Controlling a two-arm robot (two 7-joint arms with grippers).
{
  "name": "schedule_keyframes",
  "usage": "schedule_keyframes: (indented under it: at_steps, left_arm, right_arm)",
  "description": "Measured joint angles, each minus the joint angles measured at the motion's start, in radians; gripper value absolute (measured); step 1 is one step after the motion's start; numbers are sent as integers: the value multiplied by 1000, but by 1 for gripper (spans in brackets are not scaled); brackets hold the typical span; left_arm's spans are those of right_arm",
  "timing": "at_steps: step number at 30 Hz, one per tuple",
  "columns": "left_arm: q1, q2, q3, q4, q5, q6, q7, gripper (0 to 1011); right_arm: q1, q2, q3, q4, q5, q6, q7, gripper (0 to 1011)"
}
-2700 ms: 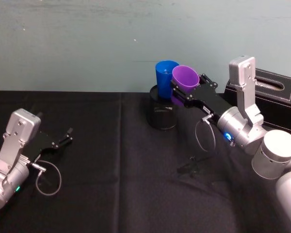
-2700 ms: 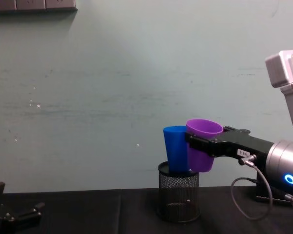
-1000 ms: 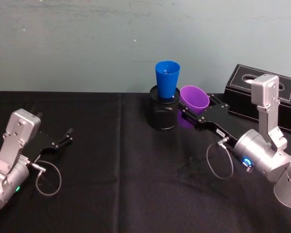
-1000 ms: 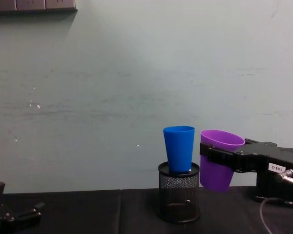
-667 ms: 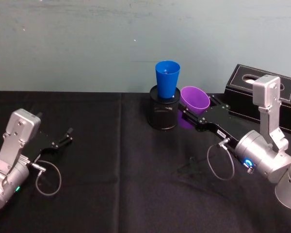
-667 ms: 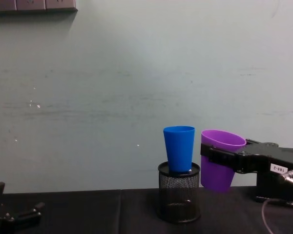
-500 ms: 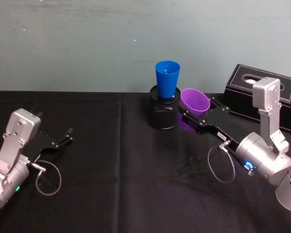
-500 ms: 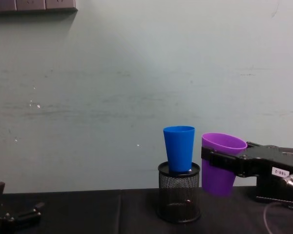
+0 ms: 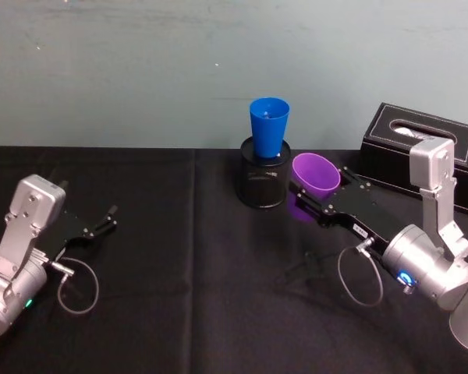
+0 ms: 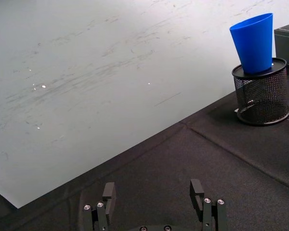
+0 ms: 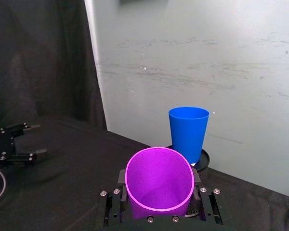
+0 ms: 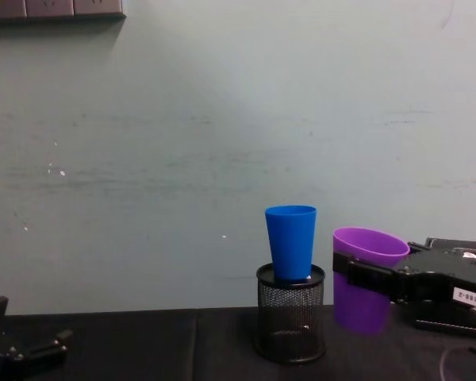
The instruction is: Pick up one cup with a gripper and tap it against the other cup.
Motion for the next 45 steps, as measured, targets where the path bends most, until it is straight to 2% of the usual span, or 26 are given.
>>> schedule_keyframes:
  at_steps: [15, 45]
  left_arm:
    - [0, 0, 0, 0, 0, 0, 0, 1011]
    - [0, 0, 0, 0, 0, 0, 0, 1011]
  right_arm:
    - [-48, 22, 5, -39, 0, -10, -4, 730]
    - [-80, 20, 19, -32, -9, -31, -8, 730]
